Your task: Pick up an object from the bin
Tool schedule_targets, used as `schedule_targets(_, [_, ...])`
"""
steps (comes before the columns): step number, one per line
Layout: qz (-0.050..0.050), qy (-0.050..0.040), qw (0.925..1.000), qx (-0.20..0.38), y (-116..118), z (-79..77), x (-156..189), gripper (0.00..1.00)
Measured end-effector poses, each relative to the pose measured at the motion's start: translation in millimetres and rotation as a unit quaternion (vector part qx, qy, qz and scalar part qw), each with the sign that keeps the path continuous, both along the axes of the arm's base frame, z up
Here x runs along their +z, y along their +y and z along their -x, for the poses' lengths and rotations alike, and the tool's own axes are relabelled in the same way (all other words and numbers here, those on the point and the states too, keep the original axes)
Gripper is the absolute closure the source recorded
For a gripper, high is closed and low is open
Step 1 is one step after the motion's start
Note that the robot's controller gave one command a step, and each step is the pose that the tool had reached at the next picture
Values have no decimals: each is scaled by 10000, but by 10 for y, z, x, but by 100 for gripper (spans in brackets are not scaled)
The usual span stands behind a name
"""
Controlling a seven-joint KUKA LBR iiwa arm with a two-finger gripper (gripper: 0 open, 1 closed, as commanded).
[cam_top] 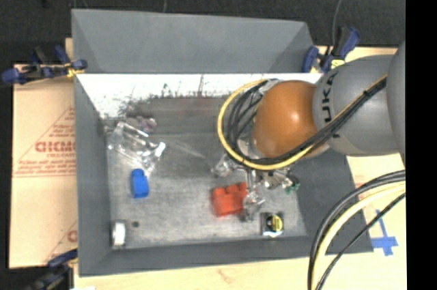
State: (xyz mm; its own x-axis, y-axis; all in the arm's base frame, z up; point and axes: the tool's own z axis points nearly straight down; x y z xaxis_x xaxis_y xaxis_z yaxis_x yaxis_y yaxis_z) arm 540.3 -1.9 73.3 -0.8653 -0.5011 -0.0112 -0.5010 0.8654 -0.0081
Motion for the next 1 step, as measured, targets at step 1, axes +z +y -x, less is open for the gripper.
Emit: schedule_targets(1, [-22, 57, 9995, -300, -27, 186, 284, 0])
